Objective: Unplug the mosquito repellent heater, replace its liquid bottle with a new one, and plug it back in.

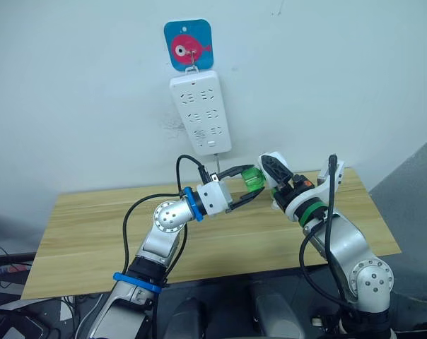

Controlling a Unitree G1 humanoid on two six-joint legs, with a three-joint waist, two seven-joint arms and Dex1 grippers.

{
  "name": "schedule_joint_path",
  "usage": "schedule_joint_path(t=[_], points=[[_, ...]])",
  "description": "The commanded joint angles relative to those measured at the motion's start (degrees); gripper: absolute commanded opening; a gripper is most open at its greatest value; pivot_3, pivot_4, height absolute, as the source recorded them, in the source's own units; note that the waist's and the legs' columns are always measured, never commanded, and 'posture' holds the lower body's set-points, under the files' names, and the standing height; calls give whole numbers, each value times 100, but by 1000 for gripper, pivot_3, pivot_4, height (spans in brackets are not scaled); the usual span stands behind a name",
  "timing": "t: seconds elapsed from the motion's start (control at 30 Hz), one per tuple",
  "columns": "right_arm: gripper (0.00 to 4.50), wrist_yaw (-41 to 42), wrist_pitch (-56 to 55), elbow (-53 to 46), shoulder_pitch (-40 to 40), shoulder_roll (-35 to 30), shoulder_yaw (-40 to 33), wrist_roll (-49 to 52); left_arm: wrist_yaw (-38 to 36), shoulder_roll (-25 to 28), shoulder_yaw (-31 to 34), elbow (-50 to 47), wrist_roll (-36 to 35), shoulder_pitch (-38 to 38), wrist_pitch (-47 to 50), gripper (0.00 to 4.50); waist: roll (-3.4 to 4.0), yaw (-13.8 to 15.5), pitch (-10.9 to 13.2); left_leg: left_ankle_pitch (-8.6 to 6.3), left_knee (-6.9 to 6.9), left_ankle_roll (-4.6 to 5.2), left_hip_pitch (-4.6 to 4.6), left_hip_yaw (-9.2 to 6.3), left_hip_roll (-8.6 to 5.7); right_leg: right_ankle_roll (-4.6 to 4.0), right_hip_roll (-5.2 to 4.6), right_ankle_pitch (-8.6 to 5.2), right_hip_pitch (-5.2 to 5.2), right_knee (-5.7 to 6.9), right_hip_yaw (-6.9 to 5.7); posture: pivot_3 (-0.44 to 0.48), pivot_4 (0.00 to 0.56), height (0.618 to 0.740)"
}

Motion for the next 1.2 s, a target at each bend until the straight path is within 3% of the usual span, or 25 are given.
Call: schedule_joint_path(t=[0.03,0.2,0.3,0.4,0.57,0.7,0.8,1.2], points=[[3083,-11,-170,-141,-75,103,-37,29,41,5,32,-339,-233,103,-51,2987,0,0,0,0,0,0,0,0,0,0,0,0,0,0,0,-213,157,740],[3083,19,-195,-139,-68,116,-85,-51,-52,381,181,-677,-467,417,626,4459,1,-9,-2,0,0,0,0,0,0,0,0,0,-1,0,0,-216,157,740],[3083,213,-33,-152,-93,-202,-165,-238,-245,760,357,-1271,-1186,908,1834,4464,5,-46,-4,-1,-4,1,1,0,4,0,0,0,-5,3,1,-211,157,740],[3082,905,562,-209,-269,-1247,-112,-840,-232,1209,873,-1991,-2482,1218,3770,4464,5,-69,-4,-1,-3,2,-5,-1,6,0,-4,0,-12,5,-1,-201,157,740],[3082,2286,1212,-431,-419,-2784,265,-2090,-268,1968,1598,-2437,-3456,1157,5361,4464,5,-8,-4,-1,-2,2,-3,-4,3,22,6,-15,-10,5,-10,-164,157,740],[3082,3403,1329,-636,-478,-3629,730,-3310,-270,2154,1982,-2161,-3652,758,5766,4464,1,41,-6,-1,-2,2,-3,0,3,22,8,-15,-11,3,-26,-146,156,740],[3082,4008,1320,-744,-564,-3897,988,-3949,-302,2111,2088,-1732,-3632,369,5867,4464,-1,76,-8,-1,-1,1,-3,3,1,20,5,-13,-10,1,-28,-145,155,740],[3082,4796,1541,-831,-737,-3588,875,-4723,-1051,1879,1878,217,-3030,-932,5265,4464,-5,204,-10,-1,2,1,-8,0,-2,0,-5,-1,-14,3,-35,-152,155,740]])
